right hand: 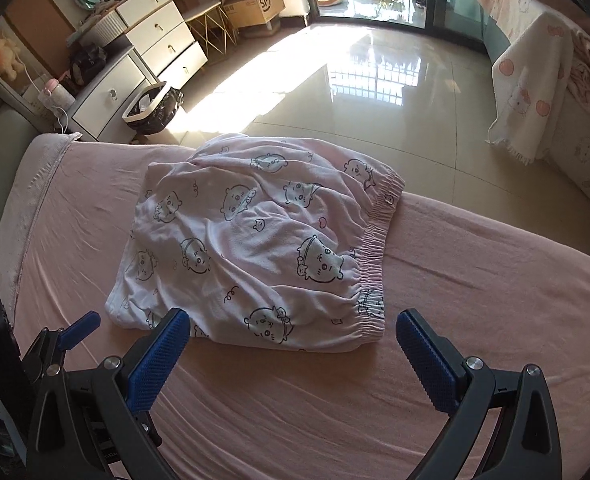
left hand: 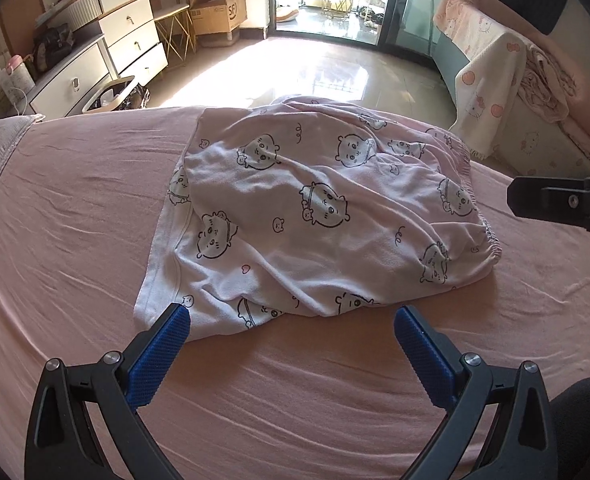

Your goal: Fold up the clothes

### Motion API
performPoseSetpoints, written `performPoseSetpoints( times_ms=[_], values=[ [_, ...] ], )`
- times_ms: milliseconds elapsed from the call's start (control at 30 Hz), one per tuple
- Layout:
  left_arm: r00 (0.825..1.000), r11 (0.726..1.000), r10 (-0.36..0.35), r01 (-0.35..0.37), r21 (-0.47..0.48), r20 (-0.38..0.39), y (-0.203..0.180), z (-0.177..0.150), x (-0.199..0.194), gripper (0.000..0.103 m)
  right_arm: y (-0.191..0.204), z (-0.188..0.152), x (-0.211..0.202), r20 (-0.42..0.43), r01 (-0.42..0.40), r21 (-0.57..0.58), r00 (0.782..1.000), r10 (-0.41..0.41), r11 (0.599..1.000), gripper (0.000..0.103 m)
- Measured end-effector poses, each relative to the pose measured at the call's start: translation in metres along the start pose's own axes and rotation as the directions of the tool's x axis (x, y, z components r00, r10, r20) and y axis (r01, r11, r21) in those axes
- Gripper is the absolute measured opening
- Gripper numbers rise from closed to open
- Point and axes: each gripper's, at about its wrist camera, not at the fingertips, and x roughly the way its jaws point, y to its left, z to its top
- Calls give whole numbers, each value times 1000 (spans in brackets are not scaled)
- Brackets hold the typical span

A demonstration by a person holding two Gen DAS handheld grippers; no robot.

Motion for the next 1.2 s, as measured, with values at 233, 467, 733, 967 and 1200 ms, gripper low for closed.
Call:
performPoseSetpoints(
  times_ms=[233, 467, 733, 967, 1200],
  values=[
    [995, 991, 86, -90, 104, 43, -20, -7, 17, 103, -49, 10, 18, 25, -172, 168, 985, 170, 971, 103],
    [969, 922, 184, -228, 312, 166, -60, -10, 13, 103, -87, 19, 25, 78, -246, 307, 969, 233, 920, 103],
    [961, 847, 178, -260, 463, 213, -98, 0, 17, 103, -104, 33, 47, 64, -268, 319, 963, 261, 909, 103],
    [932, 745, 218, -350, 568, 289, -133, 0, 24, 103, -114, 54, 64, 55, -298, 316, 954, 296, 901, 103],
    [924, 682, 202, -371, 630, 326, -165, -6, 36, 103, -125, 70, 88, 19, -399, 356, 907, 420, 845, 103]
  ],
)
